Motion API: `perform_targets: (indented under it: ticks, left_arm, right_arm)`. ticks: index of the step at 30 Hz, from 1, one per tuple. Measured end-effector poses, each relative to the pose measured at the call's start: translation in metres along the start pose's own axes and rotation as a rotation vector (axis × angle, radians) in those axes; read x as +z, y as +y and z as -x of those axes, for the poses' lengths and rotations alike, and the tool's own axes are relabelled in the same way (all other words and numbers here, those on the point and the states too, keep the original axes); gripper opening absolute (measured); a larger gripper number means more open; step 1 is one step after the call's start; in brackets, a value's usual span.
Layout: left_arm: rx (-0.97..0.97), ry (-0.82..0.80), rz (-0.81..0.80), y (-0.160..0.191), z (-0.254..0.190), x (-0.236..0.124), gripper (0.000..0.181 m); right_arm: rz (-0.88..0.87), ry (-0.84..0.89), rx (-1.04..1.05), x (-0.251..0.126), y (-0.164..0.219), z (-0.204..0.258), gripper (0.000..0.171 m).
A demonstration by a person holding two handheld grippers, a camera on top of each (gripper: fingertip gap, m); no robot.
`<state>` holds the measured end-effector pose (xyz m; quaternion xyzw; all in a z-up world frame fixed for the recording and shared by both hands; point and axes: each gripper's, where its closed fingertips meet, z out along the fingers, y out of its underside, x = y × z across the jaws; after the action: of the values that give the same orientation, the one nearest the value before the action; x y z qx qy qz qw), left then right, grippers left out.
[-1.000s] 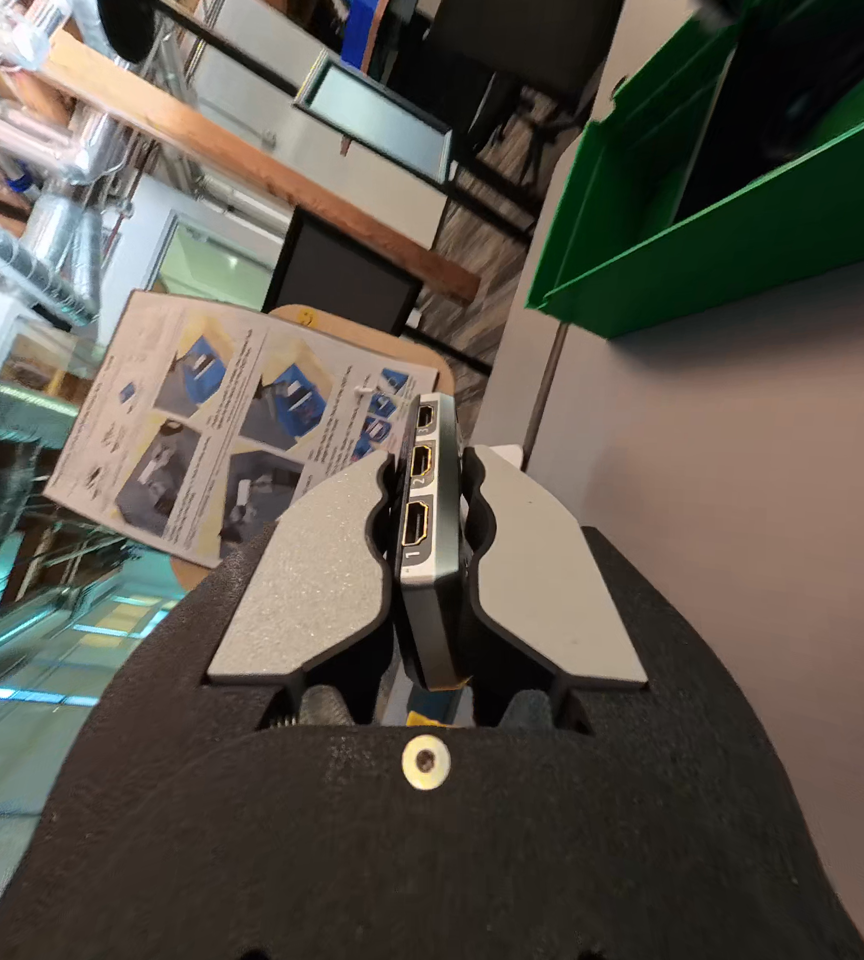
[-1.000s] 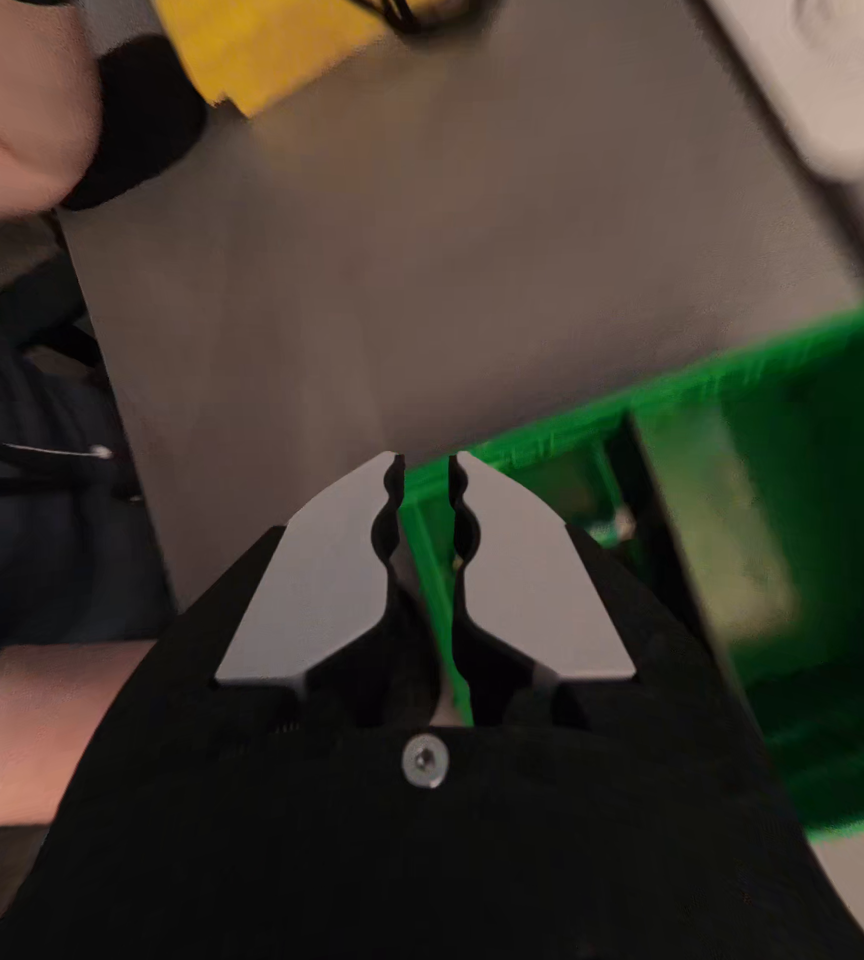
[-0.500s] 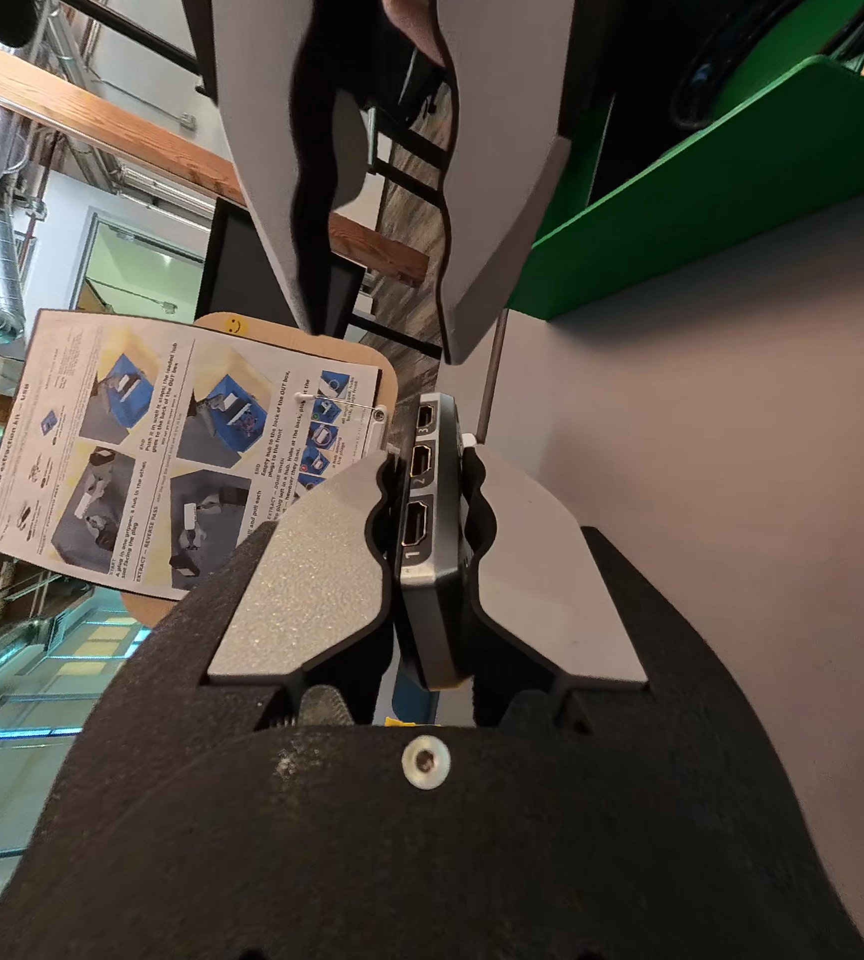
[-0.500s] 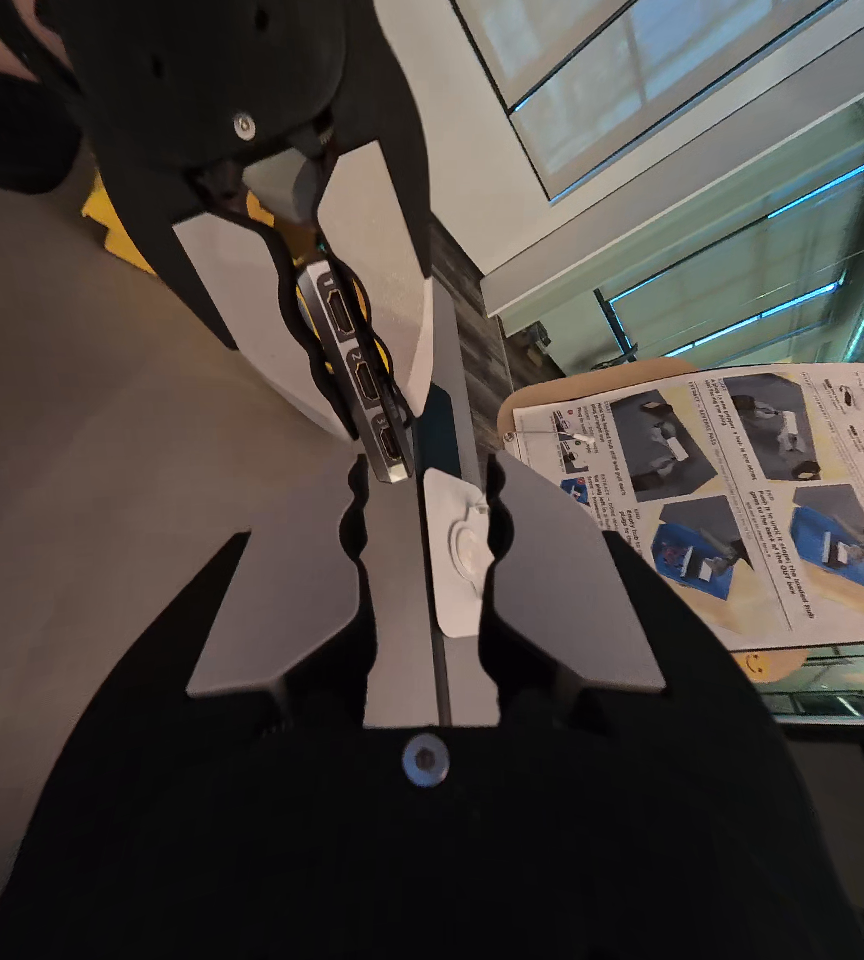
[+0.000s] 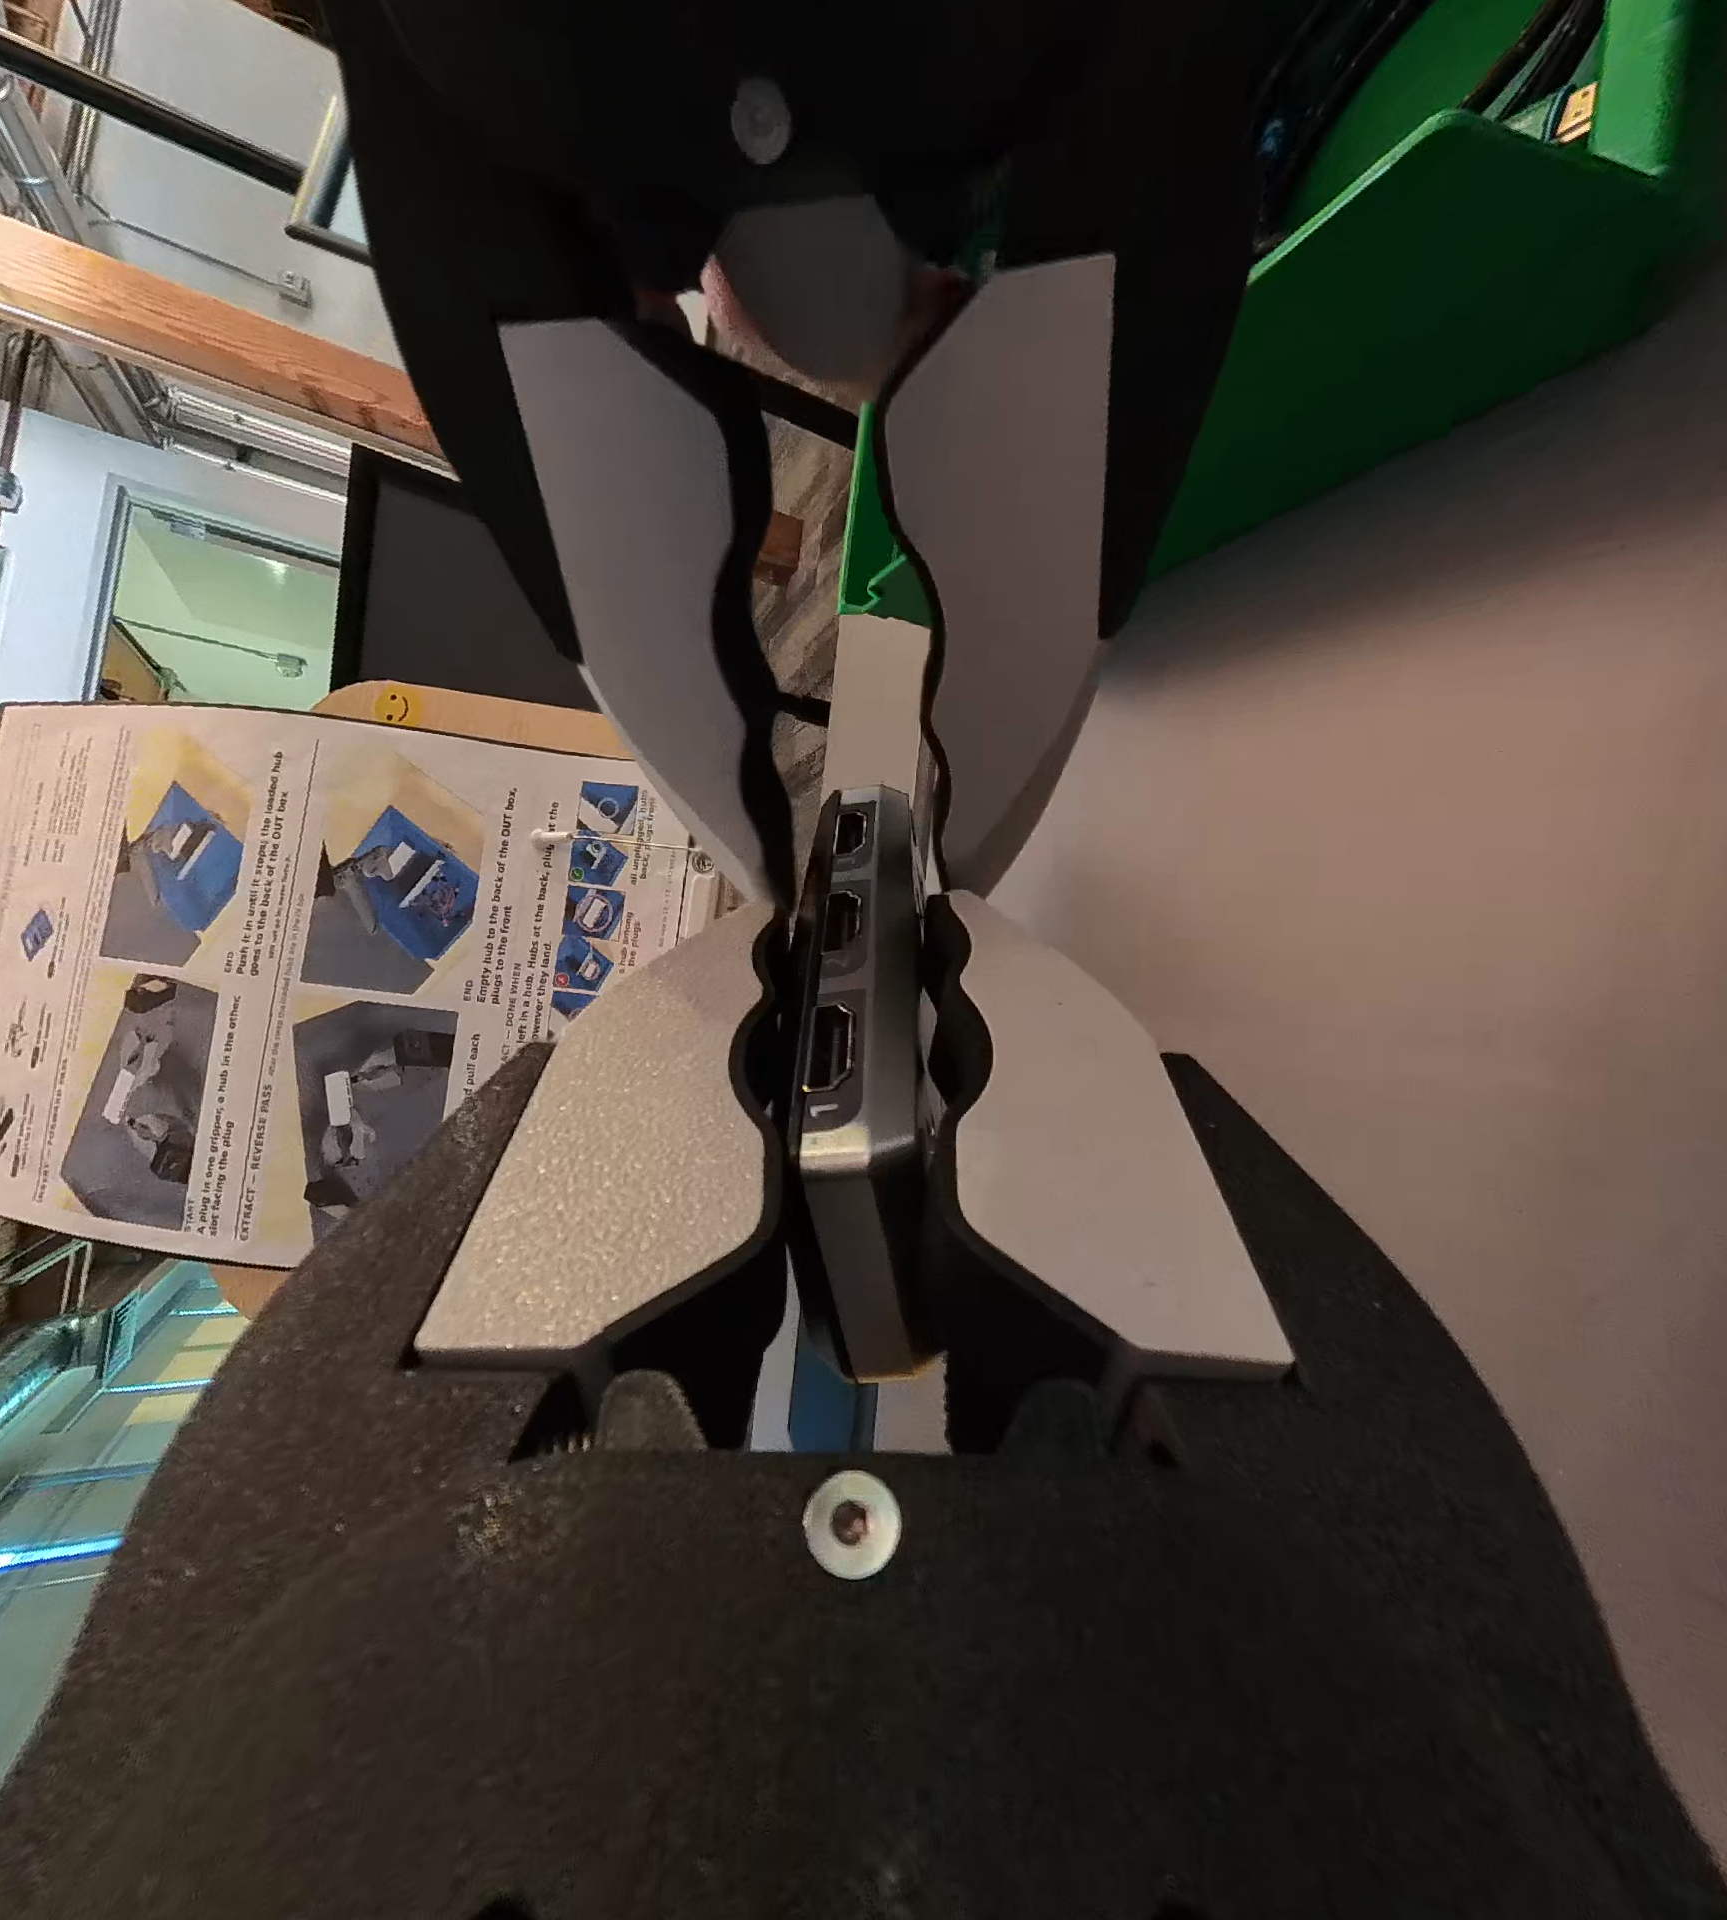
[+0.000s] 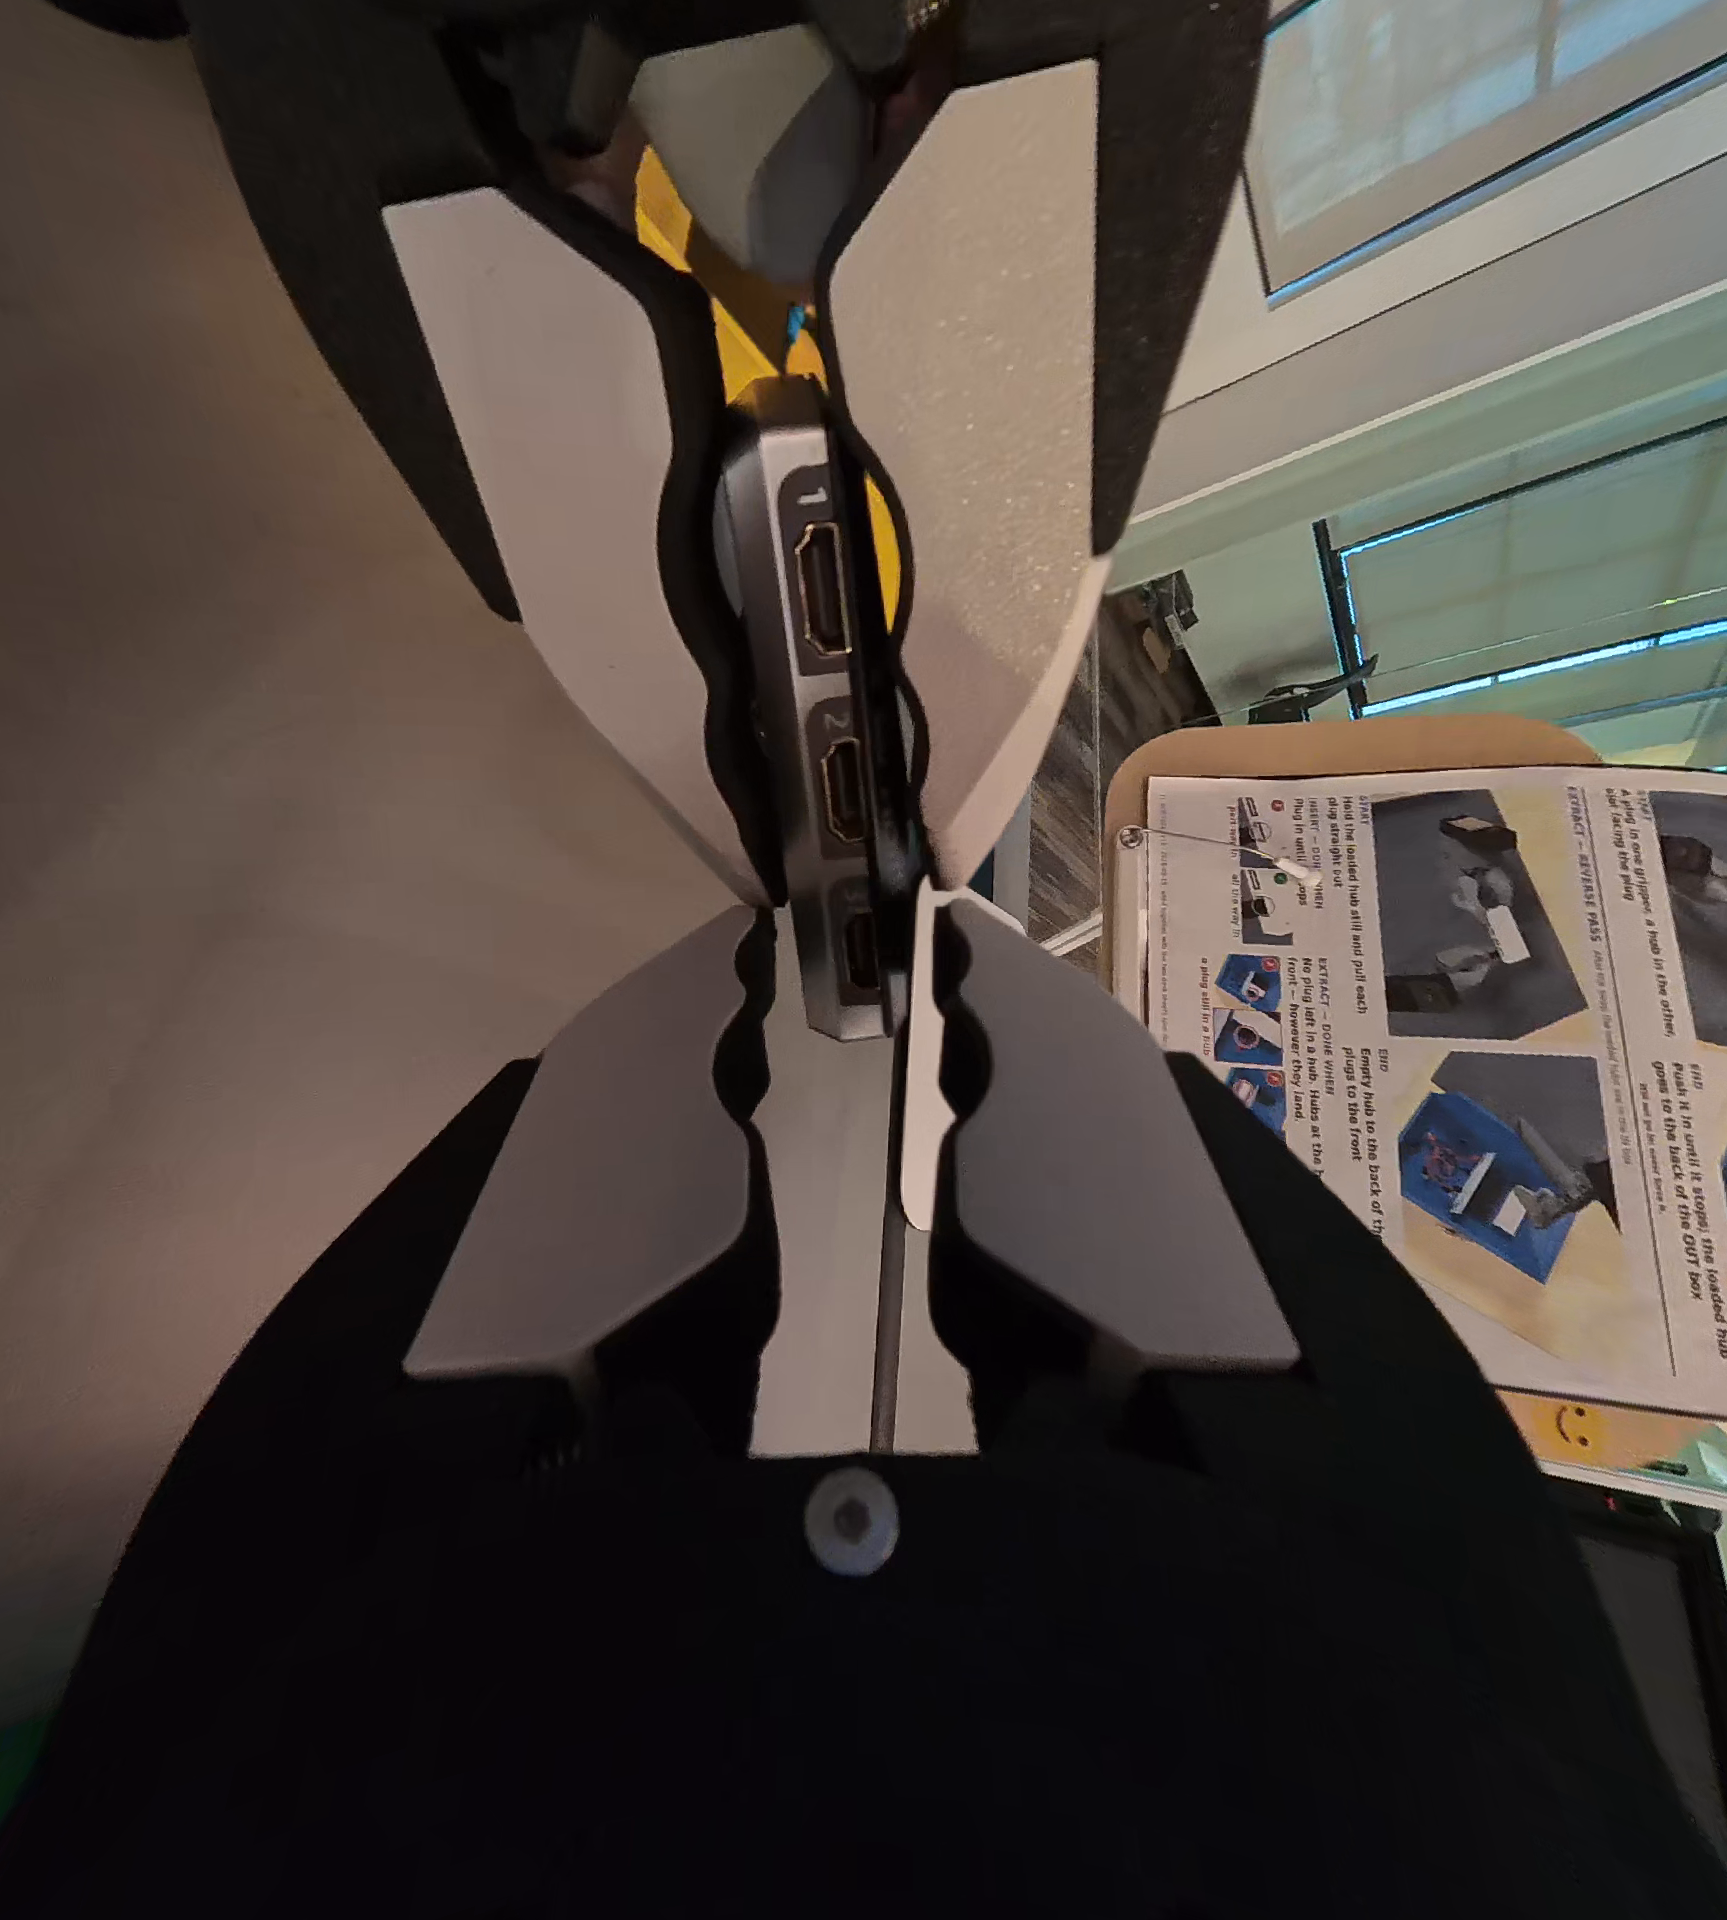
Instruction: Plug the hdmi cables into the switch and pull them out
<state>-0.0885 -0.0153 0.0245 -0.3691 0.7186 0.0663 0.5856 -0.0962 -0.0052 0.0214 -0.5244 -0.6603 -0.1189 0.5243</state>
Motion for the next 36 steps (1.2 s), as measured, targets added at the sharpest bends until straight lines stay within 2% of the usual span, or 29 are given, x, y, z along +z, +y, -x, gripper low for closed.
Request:
perform_targets:
  ticks: [3,11,16,22,24,26,27,29,33,36]
  left_arm:
    - [0.003,0.013,-0.004,0.001,-0.001,-0.001,0.025]
    - [0.030,-0.035,-0.060,-0.005,0.006,-0.007,0.028]
    - [-0.015,-0.050,-0.043,0.002,0.015,-0.011,0.030]
    - [-0.027,-0.038,-0.033,0.001,0.012,-0.008,0.023]
    - [-0.019,-0.055,-0.036,0.000,0.014,-0.009,0.023]
    - [-0.031,-0.058,-0.053,-0.003,0.015,-0.011,0.023]
    - [-0.037,-0.053,-0.066,-0.005,0.014,-0.012,0.023]
    - [-0.030,-0.029,-0.077,-0.009,0.010,-0.013,0.023]
    - [-0.026,-0.075,-0.082,-0.010,0.015,-0.013,0.027]
    - [-0.059,-0.157,-0.030,-0.001,0.037,-0.023,0.035]
  right_arm:
    - [0.002,0.005,-0.018,0.002,0.000,0.001,0.021]
    - [0.041,0.005,-0.021,-0.008,-0.005,-0.004,0.021]
    - [0.082,0.026,0.019,-0.019,0.002,-0.013,0.021]
    - [0.114,0.037,0.014,-0.021,0.006,-0.013,0.021]
    - [0.091,0.050,0.031,-0.020,0.002,-0.015,0.024]
    - [0.057,0.022,0.052,-0.017,-0.005,-0.010,0.036]
    - [0.058,0.025,0.040,-0.015,-0.006,-0.009,0.036]
    - [0.083,0.059,-0.019,-0.014,-0.004,-0.012,0.023]
    - [0.094,0.032,0.037,-0.016,-0.003,-0.013,0.023]
    - [0.072,0.091,0.087,-0.021,-0.005,-0.027,0.022]
